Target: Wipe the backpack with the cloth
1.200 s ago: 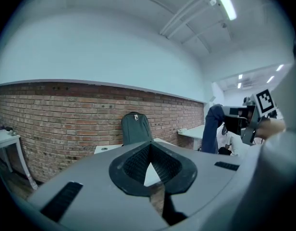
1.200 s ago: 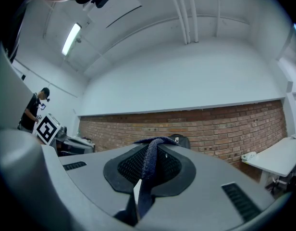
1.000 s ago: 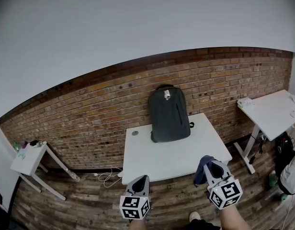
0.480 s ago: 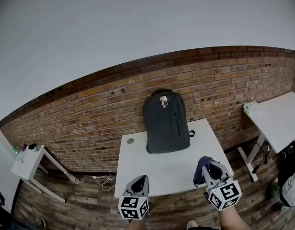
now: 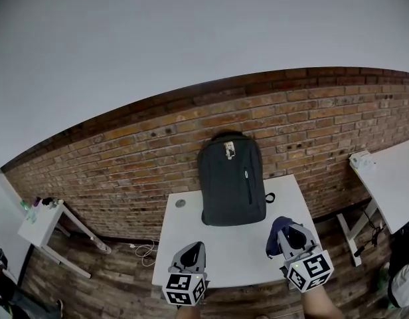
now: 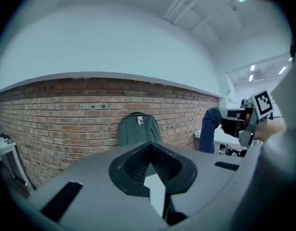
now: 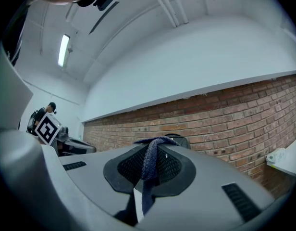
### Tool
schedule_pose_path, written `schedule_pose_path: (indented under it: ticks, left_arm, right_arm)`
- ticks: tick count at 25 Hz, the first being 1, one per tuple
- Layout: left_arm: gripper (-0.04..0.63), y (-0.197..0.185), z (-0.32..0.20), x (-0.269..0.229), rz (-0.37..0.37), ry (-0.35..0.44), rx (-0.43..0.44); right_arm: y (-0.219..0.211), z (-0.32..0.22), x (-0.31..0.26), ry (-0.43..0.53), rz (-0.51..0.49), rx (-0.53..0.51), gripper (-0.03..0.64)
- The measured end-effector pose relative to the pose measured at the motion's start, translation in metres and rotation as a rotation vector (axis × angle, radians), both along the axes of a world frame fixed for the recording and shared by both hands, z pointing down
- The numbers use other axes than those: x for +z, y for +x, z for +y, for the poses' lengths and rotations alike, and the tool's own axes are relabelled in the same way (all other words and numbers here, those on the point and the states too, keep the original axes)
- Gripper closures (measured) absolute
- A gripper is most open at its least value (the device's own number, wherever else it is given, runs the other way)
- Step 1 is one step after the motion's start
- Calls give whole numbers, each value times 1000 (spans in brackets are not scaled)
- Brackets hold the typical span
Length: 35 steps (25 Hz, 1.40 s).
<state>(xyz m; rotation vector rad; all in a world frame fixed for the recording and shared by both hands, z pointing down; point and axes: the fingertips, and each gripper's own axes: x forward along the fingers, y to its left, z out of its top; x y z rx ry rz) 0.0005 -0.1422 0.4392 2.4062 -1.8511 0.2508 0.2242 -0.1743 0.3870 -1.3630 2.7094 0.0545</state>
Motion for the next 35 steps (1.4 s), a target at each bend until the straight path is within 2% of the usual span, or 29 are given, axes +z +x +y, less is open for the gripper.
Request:
schedule_pose_path:
  ticks: [5,10,16,26,35]
  left_arm:
    - [608,-10,-20,12,17,-35,-27]
    - [609,-17,-51,20,15,-42,2]
    - [607,-39,-103,15,20,-18,46]
    - [607,-100,-161,19,76,-1,31]
    - [607,-144,-182,40,119,-41,8]
  right_arm:
    - [-9,-25,4,3,21,-14,586]
    - [-26,-51,9,-12,44,-32,586]
    - [-45,-103,-2,32,72,38,586]
    - [-121,-180,-38,93,139,4,586]
    - [-180,-230,-55,99,171,-48,586]
